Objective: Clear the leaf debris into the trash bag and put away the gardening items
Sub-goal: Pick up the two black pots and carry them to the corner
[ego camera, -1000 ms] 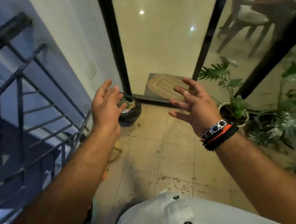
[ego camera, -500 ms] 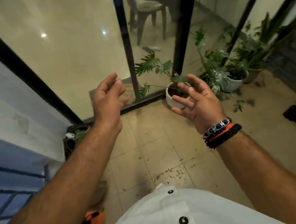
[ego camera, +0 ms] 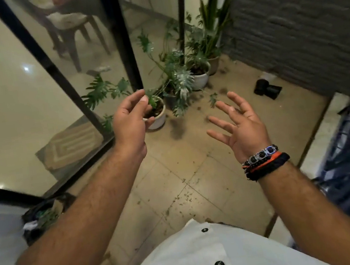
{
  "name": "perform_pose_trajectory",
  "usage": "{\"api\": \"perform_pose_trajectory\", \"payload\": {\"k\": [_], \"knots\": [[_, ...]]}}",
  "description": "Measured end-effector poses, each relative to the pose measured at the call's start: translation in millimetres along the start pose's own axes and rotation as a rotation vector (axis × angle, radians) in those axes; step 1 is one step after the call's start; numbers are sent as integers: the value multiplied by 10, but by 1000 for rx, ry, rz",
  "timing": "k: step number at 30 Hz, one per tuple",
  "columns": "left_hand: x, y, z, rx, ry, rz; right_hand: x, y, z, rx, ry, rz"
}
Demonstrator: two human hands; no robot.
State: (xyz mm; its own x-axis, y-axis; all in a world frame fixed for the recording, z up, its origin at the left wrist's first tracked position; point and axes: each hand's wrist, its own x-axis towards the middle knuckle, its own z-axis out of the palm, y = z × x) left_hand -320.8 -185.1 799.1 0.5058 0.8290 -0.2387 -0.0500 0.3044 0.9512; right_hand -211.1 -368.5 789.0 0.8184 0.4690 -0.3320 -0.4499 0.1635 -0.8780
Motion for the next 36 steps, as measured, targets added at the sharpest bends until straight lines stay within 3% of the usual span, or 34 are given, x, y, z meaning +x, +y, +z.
{"api": "perform_pose_trajectory", "payload": {"k": [15,23,28,36], "knots": [[-69,-489,1885,96,-379,-115,202,-592,-1400,109,347,-123],[200,-605,2647,161,-541,-145,482,-805,-1750,144,480,-179],[451,-621,3022,258,-696,-67,797,-907,-1896,181,559,-206],[989,-598,3664,302,-785,-88,1317,-1050,-2063,254,686,-220]]}}
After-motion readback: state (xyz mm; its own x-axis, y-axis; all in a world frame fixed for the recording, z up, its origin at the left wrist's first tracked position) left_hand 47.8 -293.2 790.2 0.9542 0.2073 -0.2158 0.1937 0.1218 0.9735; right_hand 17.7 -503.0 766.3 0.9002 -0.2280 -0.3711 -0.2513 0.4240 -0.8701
